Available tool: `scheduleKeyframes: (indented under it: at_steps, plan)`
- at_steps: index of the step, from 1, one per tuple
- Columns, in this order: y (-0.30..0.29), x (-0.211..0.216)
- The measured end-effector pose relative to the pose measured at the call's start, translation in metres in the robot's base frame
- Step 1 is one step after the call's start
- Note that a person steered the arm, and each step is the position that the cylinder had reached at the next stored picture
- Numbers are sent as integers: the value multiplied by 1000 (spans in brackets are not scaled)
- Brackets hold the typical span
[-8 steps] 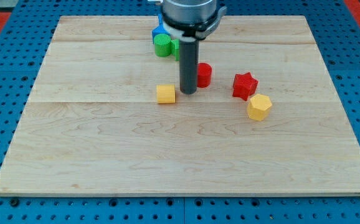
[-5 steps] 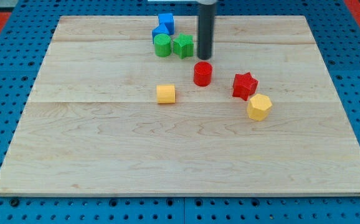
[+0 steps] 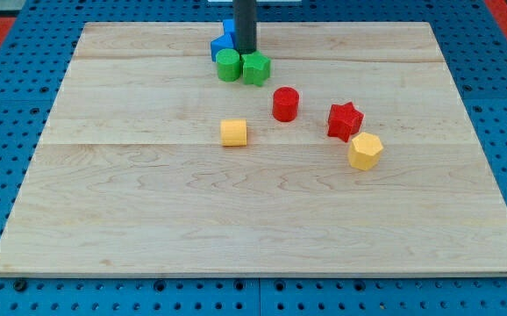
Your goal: Separate the green blocks and blue blocks
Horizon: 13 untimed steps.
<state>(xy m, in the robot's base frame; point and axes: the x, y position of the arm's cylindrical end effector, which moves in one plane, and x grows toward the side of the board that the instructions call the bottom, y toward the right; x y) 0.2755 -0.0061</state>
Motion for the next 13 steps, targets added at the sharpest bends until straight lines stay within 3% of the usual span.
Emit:
scheduleKeyframes:
  at_steps: [1,2,3,4,5,6,7,8,11,13]
  plan:
    - [11,6]
    - [-26,-2]
    - [-52,29]
    - [-1,-4]
    - [14,-49]
    - [-43,-38]
    - [-47,-16]
    - [-3,-31]
    - [-108,26]
    - [-154,-2]
